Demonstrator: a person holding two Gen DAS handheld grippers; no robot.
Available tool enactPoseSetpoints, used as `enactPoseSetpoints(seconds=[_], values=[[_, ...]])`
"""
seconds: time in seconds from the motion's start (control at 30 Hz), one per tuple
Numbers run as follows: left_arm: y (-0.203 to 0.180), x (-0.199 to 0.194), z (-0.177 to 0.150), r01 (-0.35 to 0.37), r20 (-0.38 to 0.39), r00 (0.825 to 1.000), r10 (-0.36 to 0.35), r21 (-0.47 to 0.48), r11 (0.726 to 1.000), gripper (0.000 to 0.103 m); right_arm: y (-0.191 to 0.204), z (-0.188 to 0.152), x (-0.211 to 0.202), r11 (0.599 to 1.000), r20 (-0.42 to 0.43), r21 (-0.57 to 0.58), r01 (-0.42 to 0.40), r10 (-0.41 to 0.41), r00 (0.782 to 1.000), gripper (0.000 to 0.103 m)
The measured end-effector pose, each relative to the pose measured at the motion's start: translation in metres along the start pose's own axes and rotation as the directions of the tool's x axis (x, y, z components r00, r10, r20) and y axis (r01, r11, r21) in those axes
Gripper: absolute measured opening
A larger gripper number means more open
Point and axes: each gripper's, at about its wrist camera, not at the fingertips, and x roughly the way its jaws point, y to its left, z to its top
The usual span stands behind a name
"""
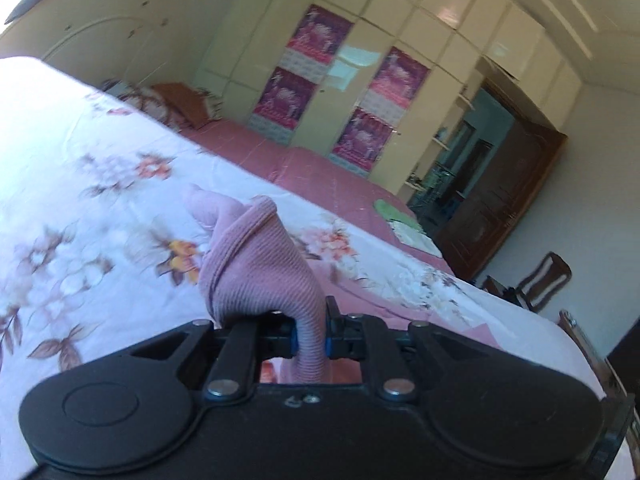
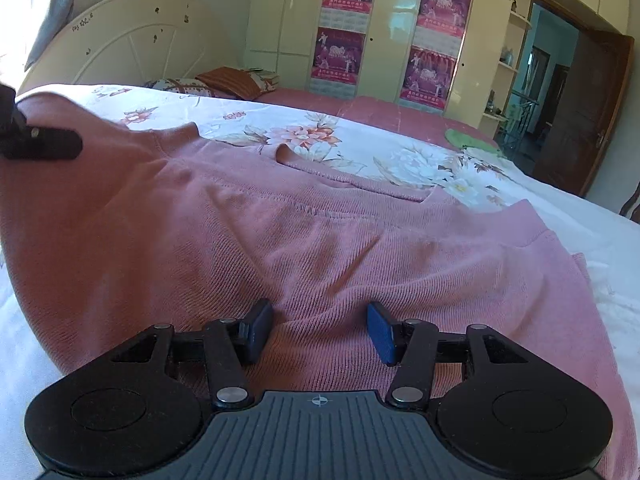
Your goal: Fold small clothes
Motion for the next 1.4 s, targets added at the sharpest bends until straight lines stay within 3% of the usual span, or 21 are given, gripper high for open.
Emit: enactPoseSetpoints(seconds=[0.13,0.33,0.43,0.5,0.57,0.67,0.7,0.73,0.8,0.83,0.9,1.0,1.07,1.13,1.2,1.3,1.4], values=[[-0.061,0.012,-0.004,0.139,-0.021,0.990,-0.137,0.178,0.974,0.011,-0.043,0.005,-0.021,0.983,0.044,0.181,-0.006,-0.002,0.999,0.052],[-0.140,0.041,-0.045,0.336,-0.168,0.940,-0.298,0.287,0.897,0.011,-0.125,-0.009,-0.054,0.934,0.016,0.351,0.062,-0.072,0.997,0.052],[-0.165,0.059,-0.079,0.389,-0.276,0.911,-0.307,0.327,0.861,0.010,-0.160,-0.021,-0.070,0.902,-0.006,0.420,0.095,-0.102,0.995,0.052],[-0.174,0.071,-0.100,0.396,-0.344,0.898,-0.275,0.354,0.848,0.011,-0.177,-0.028,-0.079,0.883,-0.018,0.458,0.098,-0.101,0.995,0.053],[-0.176,0.076,-0.116,0.375,-0.366,0.901,-0.234,0.384,0.843,0.014,-0.188,-0.033,-0.089,0.867,-0.021,0.490,0.090,-0.092,0.996,0.053],[-0.177,0.074,-0.122,0.381,-0.399,0.890,-0.221,0.382,0.842,0.029,-0.200,-0.036,-0.103,0.845,-0.009,0.531,0.060,-0.066,0.998,0.053],[-0.179,0.069,-0.121,0.390,-0.401,0.888,-0.227,0.392,0.833,0.040,-0.204,-0.035,-0.107,0.834,0.003,0.550,0.041,-0.051,0.999,0.053],[-0.179,0.063,-0.118,0.400,-0.405,0.884,-0.234,0.395,0.827,0.059,-0.209,-0.035,-0.111,0.823,0.014,0.568,0.021,-0.035,0.999,0.053],[-0.171,0.045,-0.107,0.402,-0.378,0.890,-0.255,0.386,0.830,0.074,-0.212,-0.031,-0.118,0.794,0.046,0.607,-0.038,0.013,0.999,0.055],[-0.167,0.039,-0.101,0.402,-0.365,0.893,-0.264,0.381,0.833,0.074,-0.213,-0.028,-0.119,0.781,0.057,0.621,-0.066,0.039,0.998,0.069],[-0.158,0.028,-0.086,0.377,-0.332,0.907,-0.259,0.364,0.851,0.074,-0.210,-0.021,-0.115,0.774,0.071,0.625,-0.107,0.080,0.994,0.086],[-0.128,0.031,-0.061,0.260,-0.275,0.946,-0.170,0.333,0.907,0.074,-0.200,-0.011,-0.097,0.776,0.039,0.616,-0.138,0.145,0.989,0.085],[-0.107,0.041,-0.048,0.174,-0.247,0.964,-0.098,0.306,0.936,0.073,-0.195,-0.006,-0.082,0.773,0.018,0.617,-0.147,0.172,0.985,0.082],[-0.093,0.051,-0.040,0.117,-0.241,0.969,-0.047,0.286,0.951,0.073,-0.192,-0.003,-0.066,0.775,-0.003,0.614,-0.151,0.194,0.981,0.056],[-0.083,0.059,-0.038,0.085,-0.248,0.969,-0.015,0.272,0.959,0.073,-0.188,-0.001,-0.054,0.776,-0.033,0.610,-0.159,0.226,0.974,0.044],[-0.077,0.064,-0.040,0.076,-0.261,0.965,-0.002,0.274,0.959,0.073,-0.185,0.001,-0.046,0.806,-0.069,0.576,-0.134,0.211,0.975,0.045],[-0.078,0.067,-0.045,0.082,-0.265,0.964,-0.005,0.279,0.957,0.073,-0.189,0.000,-0.042,0.796,-0.060,0.586,-0.149,0.226,0.972,0.043]])
